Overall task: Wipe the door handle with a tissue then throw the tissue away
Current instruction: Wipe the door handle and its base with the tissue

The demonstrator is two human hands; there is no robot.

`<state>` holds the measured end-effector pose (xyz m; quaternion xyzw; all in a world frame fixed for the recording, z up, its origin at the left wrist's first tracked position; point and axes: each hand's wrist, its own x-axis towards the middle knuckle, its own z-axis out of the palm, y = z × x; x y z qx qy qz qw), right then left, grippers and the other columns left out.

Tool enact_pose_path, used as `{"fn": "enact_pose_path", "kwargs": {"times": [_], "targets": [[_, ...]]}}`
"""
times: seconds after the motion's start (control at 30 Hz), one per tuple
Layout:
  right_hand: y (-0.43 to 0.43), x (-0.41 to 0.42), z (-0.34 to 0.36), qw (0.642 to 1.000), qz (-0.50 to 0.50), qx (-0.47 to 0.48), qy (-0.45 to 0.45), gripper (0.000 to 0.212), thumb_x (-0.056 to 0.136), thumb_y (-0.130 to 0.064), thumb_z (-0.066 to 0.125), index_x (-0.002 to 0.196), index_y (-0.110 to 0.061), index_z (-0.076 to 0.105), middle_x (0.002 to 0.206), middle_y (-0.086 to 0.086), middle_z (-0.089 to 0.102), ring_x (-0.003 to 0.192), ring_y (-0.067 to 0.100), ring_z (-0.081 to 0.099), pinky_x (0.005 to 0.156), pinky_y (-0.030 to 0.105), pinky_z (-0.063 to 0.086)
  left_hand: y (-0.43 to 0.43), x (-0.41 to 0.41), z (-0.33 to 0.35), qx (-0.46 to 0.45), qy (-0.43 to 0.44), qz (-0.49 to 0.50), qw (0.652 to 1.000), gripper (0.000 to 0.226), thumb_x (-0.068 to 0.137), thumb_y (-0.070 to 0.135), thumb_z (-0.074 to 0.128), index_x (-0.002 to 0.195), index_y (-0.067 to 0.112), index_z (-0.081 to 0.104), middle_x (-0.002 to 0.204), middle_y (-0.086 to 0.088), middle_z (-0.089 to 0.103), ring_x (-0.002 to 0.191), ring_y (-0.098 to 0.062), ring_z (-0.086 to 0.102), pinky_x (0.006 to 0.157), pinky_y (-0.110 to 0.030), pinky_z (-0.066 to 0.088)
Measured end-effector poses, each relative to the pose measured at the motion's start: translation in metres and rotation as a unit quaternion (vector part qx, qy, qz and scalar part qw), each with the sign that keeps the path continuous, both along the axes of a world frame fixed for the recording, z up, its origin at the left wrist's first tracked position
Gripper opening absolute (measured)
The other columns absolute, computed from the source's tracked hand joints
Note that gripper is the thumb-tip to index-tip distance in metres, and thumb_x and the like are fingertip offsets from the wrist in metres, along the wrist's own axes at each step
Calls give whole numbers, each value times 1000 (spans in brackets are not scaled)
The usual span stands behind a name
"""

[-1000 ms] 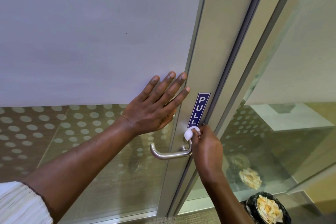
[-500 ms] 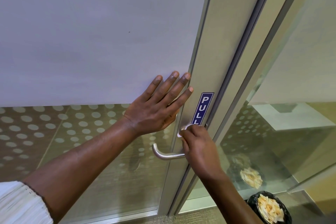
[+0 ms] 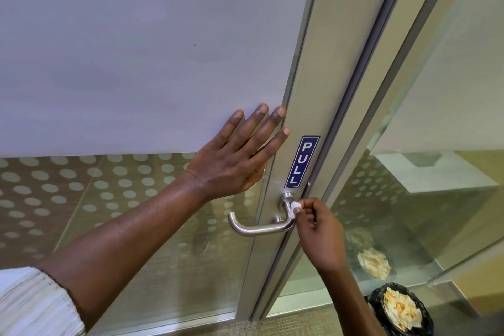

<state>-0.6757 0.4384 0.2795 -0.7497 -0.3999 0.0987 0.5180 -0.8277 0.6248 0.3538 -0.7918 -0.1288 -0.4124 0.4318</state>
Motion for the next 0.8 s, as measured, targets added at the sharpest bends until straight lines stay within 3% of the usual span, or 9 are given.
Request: {"fn": "enact_pose_path", "kwargs": {"times": [0.1,0.23,0.37,0.43,0.47,0.53,0.6,0.7,0.8], "targets": [[-15,-10,-5,997,59,-24,-32,11,90,-25,69,81,-28,65,70,-10,65,59,2,59,52,9,42,0,0,-1,-1,-4,-2,1000,71,101,33,54,165,11,33,171,-18,28,159,-37,24,131,-52,10],[1,-8,-2,992,-5,-29,-121,4,93,-20,67,95,-21,70,84,-5,62,73,5,59,63,12,39,1,1,0,-1,-8,-4,1000,72,101,33,55,166,11,32,172,-17,28,159,-37,24,131,-52,12],[5,-2,2,998,-30,-55,-8,8,95,-24,64,89,-21,69,79,0,68,67,5,62,60,14,44,-2,1,0,-5,-6,-10,1000,71,101,32,55,165,11,33,171,-17,28,159,-37,25,131,-52,12],[-2,-5,-5,990,-24,-38,130,11,96,-20,62,88,-16,68,75,4,72,65,8,68,65,22,54,-1,1,1,-4,-7,-9,1000,72,101,33,55,165,11,33,171,-17,28,159,-37,25,131,-52,12],[-6,-9,-8,972,-15,-11,233,11,97,-15,60,91,-9,67,78,9,74,67,14,71,68,28,59,-1,1,1,-5,-8,-9,1000,72,100,33,55,165,11,33,171,-17,28,159,-37,25,131,-52,12],[-9,-19,-12,902,0,60,427,12,99,-7,55,99,2,64,84,18,73,71,23,73,66,31,61,0,1,1,-3,-9,-9,1000,72,100,33,55,165,11,34,171,-17,29,159,-37,26,131,-52,12],[-9,-29,-15,824,-17,127,551,14,99,-3,52,102,7,61,82,20,72,74,27,75,64,31,62,0,1,0,-3,-9,-10,1000,71,101,32,54,165,11,34,171,-17,30,158,-37,26,130,-52,13],[-9,-42,-20,730,-36,193,654,14,98,1,52,101,12,60,83,23,74,76,32,76,61,34,62,-2,1,0,-7,-9,-12,1000,69,101,32,54,164,11,36,170,-17,31,158,-37,27,130,-52,12],[-10,-47,-22,692,-32,206,691,11,97,1,52,99,9,60,86,23,74,80,31,76,63,34,62,-3,1,1,-11,-7,-13,1000,69,101,31,56,164,11,36,170,-17,32,158,-37,27,130,-52,12]]}}
